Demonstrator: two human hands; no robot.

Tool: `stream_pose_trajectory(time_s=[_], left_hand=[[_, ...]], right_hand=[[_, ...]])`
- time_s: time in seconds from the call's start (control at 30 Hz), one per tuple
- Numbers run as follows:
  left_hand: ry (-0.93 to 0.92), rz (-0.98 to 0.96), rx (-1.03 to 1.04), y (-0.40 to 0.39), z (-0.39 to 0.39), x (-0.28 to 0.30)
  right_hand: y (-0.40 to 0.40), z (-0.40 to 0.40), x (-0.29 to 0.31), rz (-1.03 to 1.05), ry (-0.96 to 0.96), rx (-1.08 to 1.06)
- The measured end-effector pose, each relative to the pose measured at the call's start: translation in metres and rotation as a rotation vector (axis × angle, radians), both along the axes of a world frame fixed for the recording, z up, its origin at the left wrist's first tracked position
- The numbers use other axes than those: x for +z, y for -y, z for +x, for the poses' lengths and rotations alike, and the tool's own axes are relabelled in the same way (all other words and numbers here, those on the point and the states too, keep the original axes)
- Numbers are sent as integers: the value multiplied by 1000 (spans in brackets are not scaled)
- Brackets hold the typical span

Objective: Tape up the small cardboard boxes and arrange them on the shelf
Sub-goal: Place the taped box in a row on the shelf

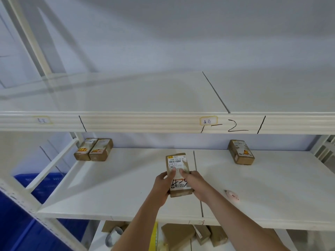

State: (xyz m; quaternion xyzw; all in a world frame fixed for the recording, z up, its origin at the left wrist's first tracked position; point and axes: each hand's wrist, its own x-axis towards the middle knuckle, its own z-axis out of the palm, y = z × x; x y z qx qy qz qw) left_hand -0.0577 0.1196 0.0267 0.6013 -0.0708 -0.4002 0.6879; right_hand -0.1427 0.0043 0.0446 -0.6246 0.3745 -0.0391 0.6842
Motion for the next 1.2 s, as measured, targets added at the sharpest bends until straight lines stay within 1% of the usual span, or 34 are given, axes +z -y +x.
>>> stream_pose_trajectory(time_s=[0.07, 0.13, 0.23, 0.37, 0.43, 0.63, 0.7, 0.8, 0.87, 1.0, 1.03, 1.1, 1.13, 1.2], left_hand=[[10, -13, 21, -5, 1, 1], [68, 27, 48, -8, 3, 0], [125, 99, 79, -12, 2, 1], [128, 171, 142, -19, -3, 2], [160, 222, 159, -23, -2, 0], [227, 287, 200, -33, -6, -1], [250, 316, 243, -41, -9, 2], [237, 384, 303, -54, -15, 0], [193, 338, 311, -63, -15, 3], [-17, 143, 311, -83, -14, 10], [-20, 117, 310, -90, -15, 9], [32, 96, 292, -103, -15, 3], [62, 96, 298, -109, -13, 1], [136, 148, 328, -118, -6, -2]], right_hand=[[-9, 3, 0, -3, 2, 5], [-19, 6, 0, -14, -15, -19], [-33, 11, 0, -122, -44, -19], [-52, 17, -5, -221, -95, -92], [-58, 18, -6, -290, -126, -91], [-74, 20, -10, -212, -120, -132], [-80, 21, -12, -211, -104, -92], [-89, 19, -9, -254, -105, -40], [-93, 20, -8, -243, -93, -7], [-101, 21, -6, -67, -90, 7], [-103, 20, -8, -37, -82, 2], [-108, 21, -11, -14, -75, -13], [-112, 23, -13, -32, -73, -4], [-121, 28, -17, -134, -53, 71]])
